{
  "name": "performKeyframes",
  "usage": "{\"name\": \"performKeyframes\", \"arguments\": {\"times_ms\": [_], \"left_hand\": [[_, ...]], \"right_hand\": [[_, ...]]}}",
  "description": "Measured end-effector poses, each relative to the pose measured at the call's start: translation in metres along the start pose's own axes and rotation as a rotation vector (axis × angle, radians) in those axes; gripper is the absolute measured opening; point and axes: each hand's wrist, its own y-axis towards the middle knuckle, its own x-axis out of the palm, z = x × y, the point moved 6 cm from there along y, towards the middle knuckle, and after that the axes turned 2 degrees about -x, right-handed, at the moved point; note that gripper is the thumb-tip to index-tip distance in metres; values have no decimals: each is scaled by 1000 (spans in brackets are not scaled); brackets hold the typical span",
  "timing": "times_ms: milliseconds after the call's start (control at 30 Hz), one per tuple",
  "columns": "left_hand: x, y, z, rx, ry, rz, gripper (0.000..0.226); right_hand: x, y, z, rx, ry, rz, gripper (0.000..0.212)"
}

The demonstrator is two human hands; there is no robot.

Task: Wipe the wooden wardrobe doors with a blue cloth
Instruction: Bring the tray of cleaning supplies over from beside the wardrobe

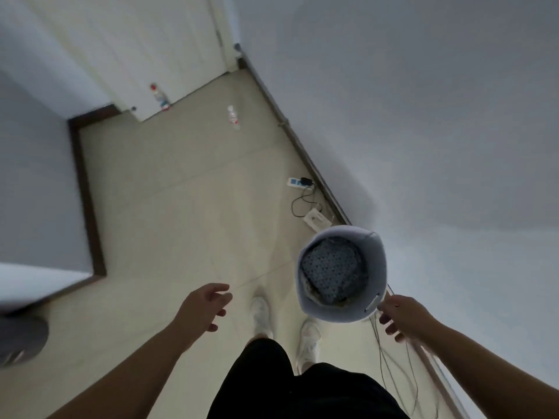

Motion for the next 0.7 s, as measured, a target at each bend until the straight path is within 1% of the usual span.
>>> {"name": "performKeyframes", "arguments": {"times_ms": [133, 267, 467, 567, 633, 700], "left_hand": [[-18, -52, -84, -74, -227, 127, 16], [-34, -102, -170, -173, -436, 285, 12], [-39, -179, -292, -306, -636, 473, 15], [-39, -214, -347, -357, -697, 535, 15], [-36, -233, -381, -383, -735, 565, 15], [-30, -248, -412, -410, -763, 569, 15]], "right_hand": [[23, 0, -43, -144, -231, -80, 19], [76, 3, -91, -280, -459, -155, 25], [187, -21, -137, -395, -768, -238, 22], [251, -46, -147, -422, -903, -330, 18], [290, -62, -150, -417, -920, -375, 17], [325, -77, -155, -458, -935, -401, 16]]}}
